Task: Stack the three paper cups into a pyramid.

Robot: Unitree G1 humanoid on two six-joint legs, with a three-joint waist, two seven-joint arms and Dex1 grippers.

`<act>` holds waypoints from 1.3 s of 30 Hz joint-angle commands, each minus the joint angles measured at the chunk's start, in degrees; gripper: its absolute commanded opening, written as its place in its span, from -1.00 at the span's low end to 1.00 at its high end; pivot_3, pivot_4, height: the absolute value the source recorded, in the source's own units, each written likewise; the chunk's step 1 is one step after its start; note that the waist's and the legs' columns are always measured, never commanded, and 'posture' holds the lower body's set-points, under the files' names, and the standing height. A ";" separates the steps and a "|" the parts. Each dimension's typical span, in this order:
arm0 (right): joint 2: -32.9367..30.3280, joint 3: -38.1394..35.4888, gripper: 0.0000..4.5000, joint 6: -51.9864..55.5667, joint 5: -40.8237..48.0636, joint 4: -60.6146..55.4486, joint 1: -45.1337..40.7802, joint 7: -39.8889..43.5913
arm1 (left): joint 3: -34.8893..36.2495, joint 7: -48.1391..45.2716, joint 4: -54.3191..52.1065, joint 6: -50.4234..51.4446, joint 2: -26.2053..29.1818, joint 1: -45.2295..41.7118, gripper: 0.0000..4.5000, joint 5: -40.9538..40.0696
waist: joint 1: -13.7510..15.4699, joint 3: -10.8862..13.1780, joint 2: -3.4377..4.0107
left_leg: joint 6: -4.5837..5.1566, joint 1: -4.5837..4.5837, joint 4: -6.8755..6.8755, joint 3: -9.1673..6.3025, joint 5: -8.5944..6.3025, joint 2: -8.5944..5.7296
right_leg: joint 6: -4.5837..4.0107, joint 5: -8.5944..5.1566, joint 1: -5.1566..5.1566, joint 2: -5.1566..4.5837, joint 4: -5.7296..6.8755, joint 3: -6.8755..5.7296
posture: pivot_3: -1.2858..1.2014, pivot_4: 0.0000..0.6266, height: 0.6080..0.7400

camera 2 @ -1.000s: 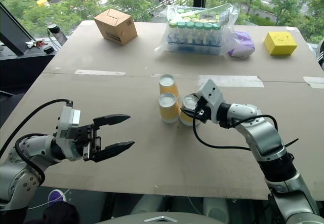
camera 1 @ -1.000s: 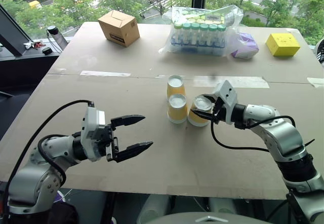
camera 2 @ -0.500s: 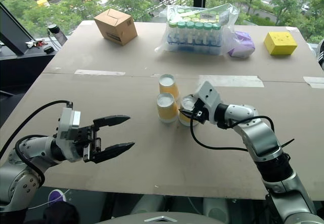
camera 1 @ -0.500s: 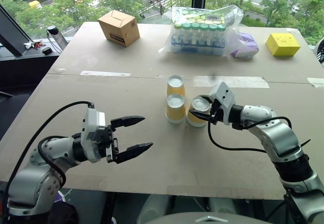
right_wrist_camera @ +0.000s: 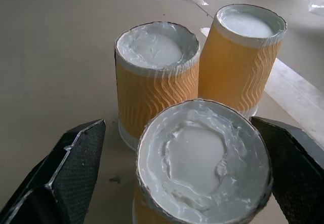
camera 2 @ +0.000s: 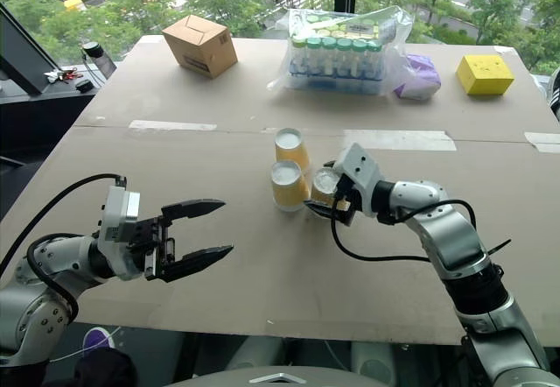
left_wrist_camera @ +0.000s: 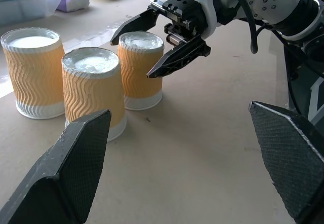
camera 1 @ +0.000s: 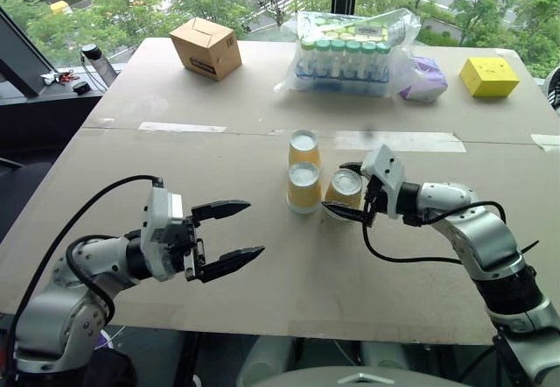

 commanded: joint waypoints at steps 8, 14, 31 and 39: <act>-4.86 -14.82 0.98 -3.12 17.71 -11.19 6.28 10.15 | 3.40 7.50 10.78 5.52 -0.73 -10.25 1.00 -4.18 | 0.49 0.00 0.00 | 0.00 0.01 -0.03 -0.02 0.00 0.00 | 0.00 0.00 0.01 0.00 -0.01 -0.03 | 0.03 -0.52 1.00; -9.84 -23.14 0.98 -3.70 23.61 -18.84 14.98 11.28 | -4.85 15.45 19.35 12.49 0.31 -27.69 1.00 2.35 | 0.50 0.01 -0.08 | 0.00 -0.02 0.01 -0.06 0.00 -0.02 | 0.01 0.01 0.01 -0.09 -0.01 -0.21 | 0.03 -0.52 1.00; -14.00 -44.74 0.98 -7.80 27.02 -28.52 39.15 9.42 | -23.45 3.49 52.64 4.36 -9.11 -57.46 1.00 20.48 | 1.20 0.04 -0.21 | 0.01 -0.12 0.33 -0.08 0.00 -0.10 | 0.02 0.02 0.05 -0.18 0.10 -0.38 | 0.03 -0.52 1.00; -12.84 -48.89 0.98 -9.46 31.07 -28.30 42.00 7.68 | -24.16 -0.48 60.55 0.84 -12.75 -61.58 1.00 24.29 | 1.20 0.05 -0.23 | 0.02 -0.12 0.60 -0.09 0.00 -0.12 | 0.08 0.05 0.12 -0.17 0.25 -0.40 | 0.03 -0.52 1.00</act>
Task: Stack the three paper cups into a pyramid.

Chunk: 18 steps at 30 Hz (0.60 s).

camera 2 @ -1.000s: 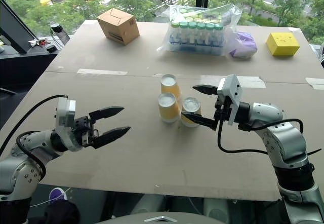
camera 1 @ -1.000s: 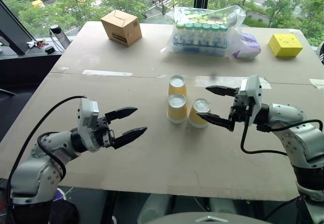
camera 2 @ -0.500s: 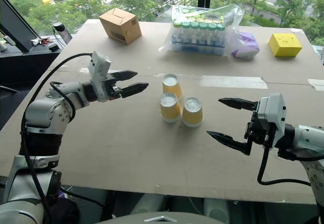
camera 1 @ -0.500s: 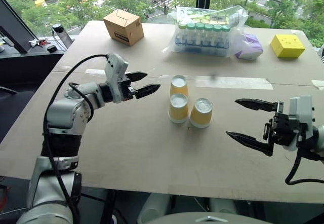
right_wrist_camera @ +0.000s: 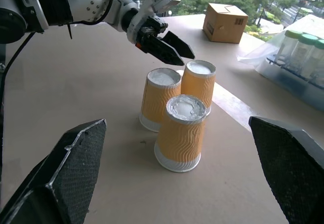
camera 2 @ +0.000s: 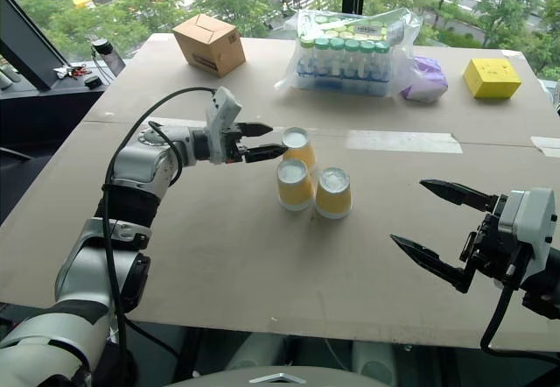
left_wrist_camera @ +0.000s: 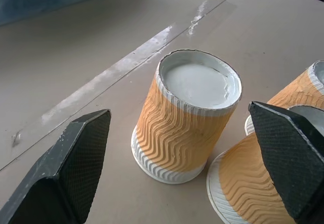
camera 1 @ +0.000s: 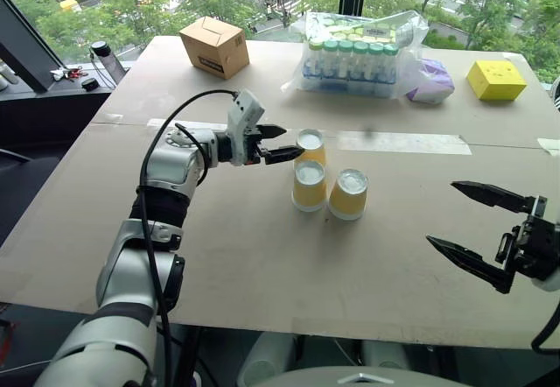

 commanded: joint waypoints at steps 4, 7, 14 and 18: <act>-1.75 -4.29 0.98 -1.06 4.40 -0.59 -0.60 -1.50 | 0.67 -2.34 3.82 -3.21 -1.46 -3.18 1.00 2.47 | 0.04 0.00 -0.01 | 0.00 0.00 0.05 -0.01 0.00 -0.01 | 0.01 0.00 0.01 0.00 0.03 0.00 | 0.03 -0.52 1.00; -3.50 -4.69 0.98 -0.50 5.47 0.11 -1.84 -2.14 | 0.47 -2.67 6.23 -4.76 -2.83 -4.02 1.00 3.58 | 0.12 0.02 -0.04 | 0.00 -0.01 0.07 -0.01 0.00 -0.02 | 0.01 0.00 0.01 0.00 0.03 0.00 | 0.03 -0.52 1.00; -5.01 -4.57 0.98 -0.14 7.99 1.07 -3.31 -3.62 | 0.93 -3.37 10.02 -7.27 -4.95 -5.68 1.00 5.38 | 0.13 0.09 -0.17 | 0.00 -0.04 0.11 -0.03 0.00 -0.03 | 0.02 0.01 0.02 -0.02 0.04 -0.03 | 0.03 -0.52 1.00; -5.03 -4.05 0.98 -0.21 7.84 1.49 -3.62 -4.10 | 0.81 -3.92 12.19 -9.00 -5.89 -6.59 1.00 6.42 | 0.14 0.11 -0.19 | 0.00 -0.04 0.11 -0.03 0.00 -0.03 | 0.02 0.01 0.02 -0.01 0.04 -0.03 | 0.03 -0.52 1.00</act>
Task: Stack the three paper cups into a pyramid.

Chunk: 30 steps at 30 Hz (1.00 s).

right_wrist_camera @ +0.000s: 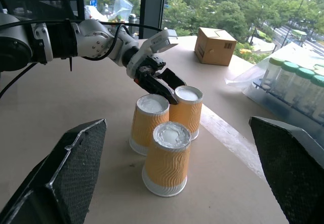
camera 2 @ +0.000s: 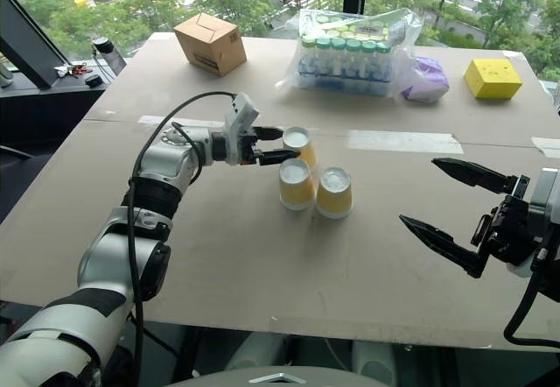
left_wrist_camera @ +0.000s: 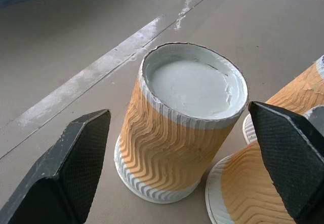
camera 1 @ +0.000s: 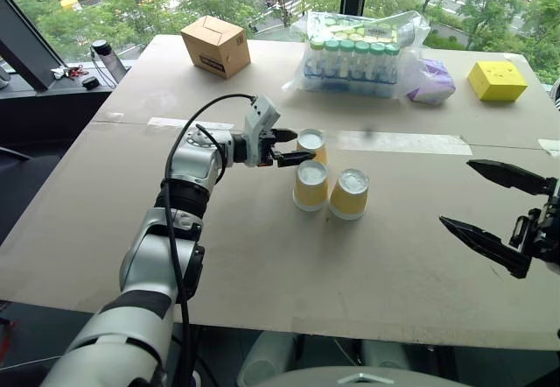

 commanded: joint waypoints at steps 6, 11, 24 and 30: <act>-2.69 1.56 0.98 0.81 -2.96 4.68 -3.99 -2.44 | 1.11 -1.35 3.26 -3.64 -1.23 -2.56 1.00 1.60 | -0.15 0.00 -0.01 | 0.00 0.00 0.04 0.02 0.00 -0.01 | 0.00 0.00 0.00 0.00 0.03 0.01 | 0.03 -0.52 1.00; -5.00 2.86 0.98 1.70 -2.22 8.97 -7.55 0.13 | 1.64 -1.37 3.85 -3.48 -1.60 -2.88 1.00 1.89 | -0.15 0.01 -0.04 | 0.00 -0.01 0.05 -0.01 0.00 -0.03 | 0.01 0.01 0.00 0.00 0.06 -0.01 | 0.03 -0.52 1.00; -4.47 2.72 1.00 1.64 -3.38 9.23 -7.18 1.44 | 2.27 0.50 4.30 -3.16 -3.34 -3.38 0.76 2.21 | -0.06 0.01 -0.05 | 0.01 -0.04 0.08 -0.01 0.00 -0.04 | 0.01 0.01 -0.01 -0.03 0.06 -0.01 | 0.03 -0.52 1.00; -3.88 2.94 1.00 1.30 -3.91 8.83 -6.34 1.29 | 2.99 0.60 4.01 -3.96 -2.74 -3.05 0.18 2.14 | -0.09 0.01 -0.05 | 0.01 -0.03 0.08 0.00 0.00 -0.04 | 0.02 0.01 -0.01 -0.03 0.07 -0.01 | 0.03 -0.52 1.00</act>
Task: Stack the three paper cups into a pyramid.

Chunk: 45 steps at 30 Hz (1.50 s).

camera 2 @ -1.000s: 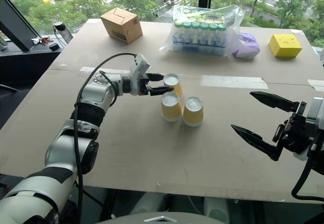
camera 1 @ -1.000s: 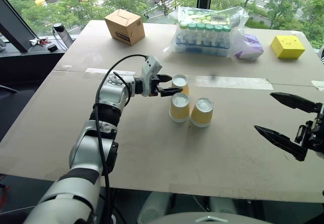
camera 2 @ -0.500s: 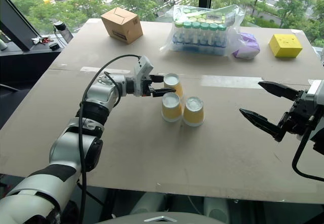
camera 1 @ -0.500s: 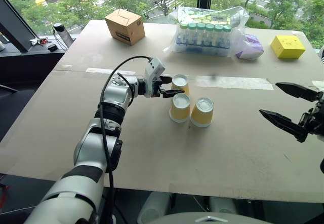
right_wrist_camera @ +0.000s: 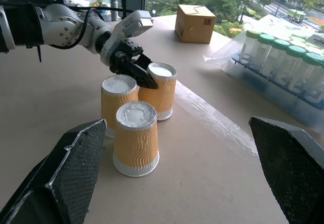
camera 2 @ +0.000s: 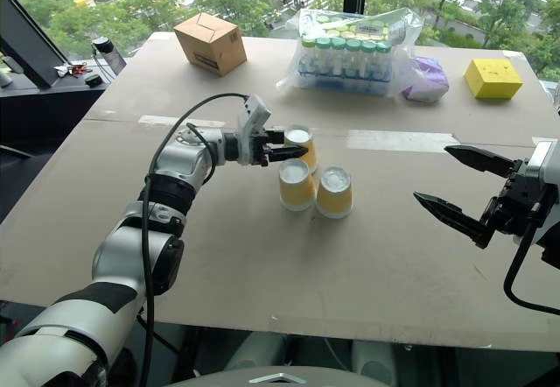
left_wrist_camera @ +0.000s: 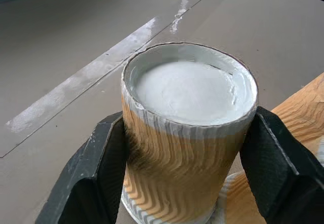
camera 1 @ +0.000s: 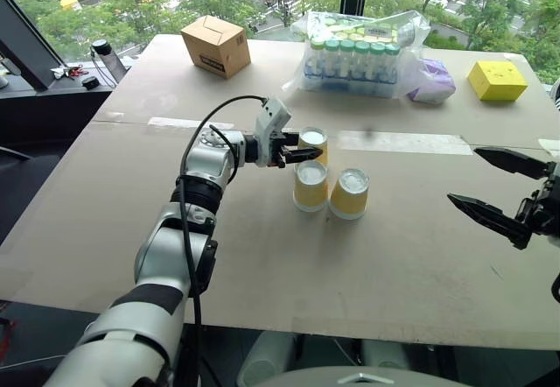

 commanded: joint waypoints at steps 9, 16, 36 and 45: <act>0.74 -0.98 1.00 -1.99 0.04 -0.25 -0.10 2.96 | 6.02 -1.54 -4.87 1.99 3.91 -4.87 0.18 -3.50 | -0.25 0.02 -0.03 | 0.00 -0.03 0.02 -0.01 0.00 0.00 | 0.00 0.00 -0.01 0.00 0.01 -0.01 | 0.03 -0.52 1.00; 0.68 -2.18 1.00 -4.24 1.84 3.43 -1.45 9.62 | 4.96 -5.71 -25.67 17.03 4.66 -1.50 0.18 -10.29 | -0.64 0.01 -0.02 | 0.01 -0.07 0.05 -0.05 0.00 0.00 | 0.00 0.00 0.00 -0.03 0.00 -0.06 | 0.03 -0.52 1.00; -1.18 -5.13 1.00 -2.97 7.31 10.91 -8.20 16.70 | 1.78 -0.50 -44.25 25.73 5.05 6.31 0.18 -14.01 | -1.15 0.01 -0.01 | 0.00 0.02 0.05 0.04 0.00 0.03 | 0.00 0.00 0.00 -0.02 0.13 0.04 | 0.03 -0.52 1.00; 2.37 -5.65 1.00 -1.66 11.91 6.80 -6.78 12.30 | 1.02 -0.09 -45.14 24.81 5.70 8.07 0.18 -13.99 | -1.12 0.00 -0.01 | 0.00 0.03 0.04 0.04 0.00 0.03 | -0.01 0.00 0.00 -0.03 0.13 0.05 | 0.03 -0.52 1.00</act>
